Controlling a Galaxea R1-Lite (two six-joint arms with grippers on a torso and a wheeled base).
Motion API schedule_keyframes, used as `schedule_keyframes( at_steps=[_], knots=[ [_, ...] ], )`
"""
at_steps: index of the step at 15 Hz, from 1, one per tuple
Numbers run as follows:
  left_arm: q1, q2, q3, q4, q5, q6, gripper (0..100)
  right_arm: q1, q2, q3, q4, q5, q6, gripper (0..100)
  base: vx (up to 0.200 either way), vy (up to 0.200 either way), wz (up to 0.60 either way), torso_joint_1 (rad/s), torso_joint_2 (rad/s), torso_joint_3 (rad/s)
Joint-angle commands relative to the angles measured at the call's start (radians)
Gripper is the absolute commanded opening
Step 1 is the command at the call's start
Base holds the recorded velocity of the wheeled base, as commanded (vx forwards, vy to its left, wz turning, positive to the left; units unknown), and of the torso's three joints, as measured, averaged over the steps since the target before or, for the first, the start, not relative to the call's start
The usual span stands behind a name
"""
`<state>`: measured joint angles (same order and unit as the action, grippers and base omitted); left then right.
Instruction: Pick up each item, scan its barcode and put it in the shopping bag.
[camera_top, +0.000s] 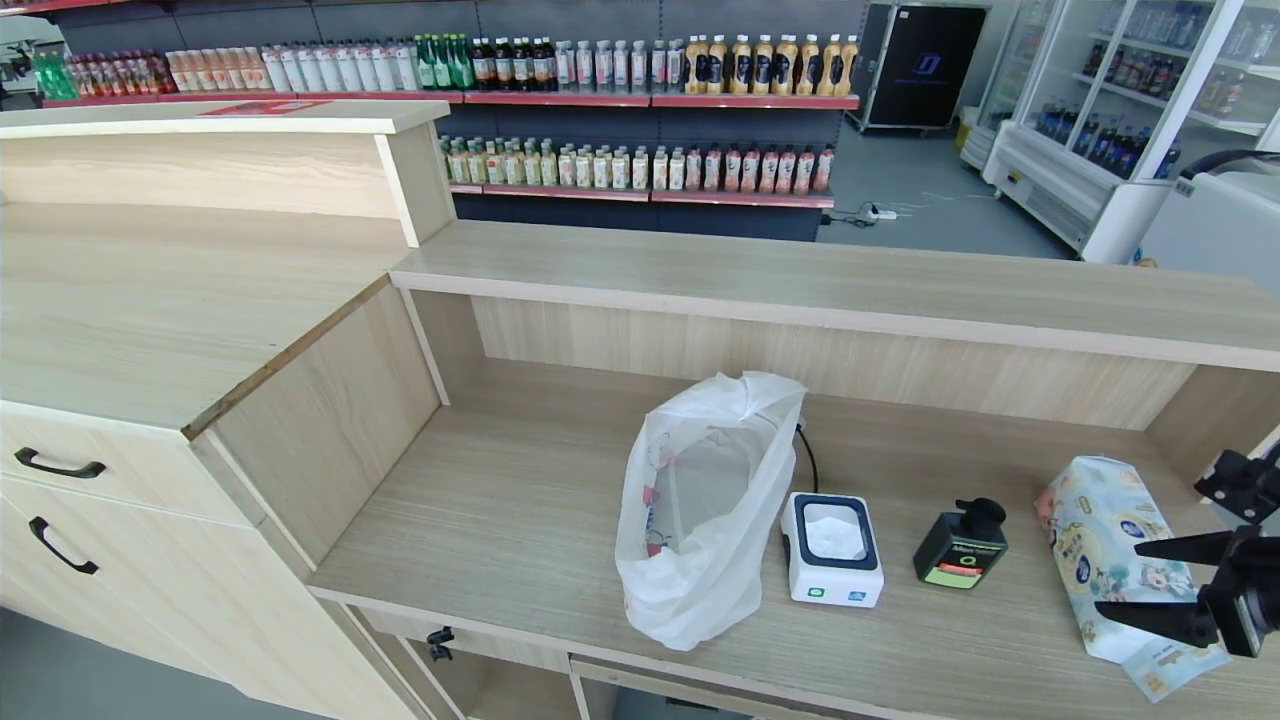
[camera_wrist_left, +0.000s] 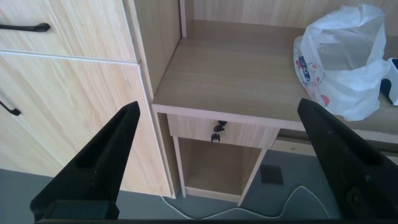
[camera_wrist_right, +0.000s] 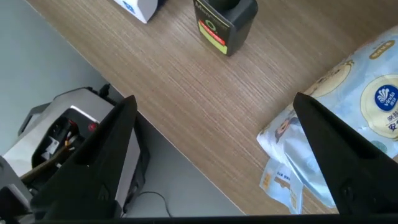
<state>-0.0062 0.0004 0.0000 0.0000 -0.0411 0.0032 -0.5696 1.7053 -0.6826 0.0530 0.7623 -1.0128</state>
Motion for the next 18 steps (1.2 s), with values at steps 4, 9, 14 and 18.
schedule_keyframes(
  at_steps=[4,9,14,18],
  knots=[
    [0.000,0.001,0.000,0.000,0.000,0.000,100,0.014,0.122,-0.072,-0.005,0.077,-0.067,100,0.000,0.000,0.00,0.000,0.00,0.000],
    [0.000,0.001,0.000,0.000,0.000,0.000,100,0.030,0.220,-0.117,-0.005,0.120,-0.155,100,0.000,0.000,0.00,0.000,0.00,0.000],
    [0.000,0.001,0.000,0.000,0.000,0.000,100,0.074,0.316,-0.187,-0.005,0.147,-0.210,100,0.000,0.000,0.00,0.000,0.00,0.000],
    [0.000,0.001,0.000,0.000,0.000,0.000,100,0.100,0.393,-0.236,-0.005,0.146,-0.270,100,0.000,0.000,0.00,0.000,0.00,0.000]
  ],
)
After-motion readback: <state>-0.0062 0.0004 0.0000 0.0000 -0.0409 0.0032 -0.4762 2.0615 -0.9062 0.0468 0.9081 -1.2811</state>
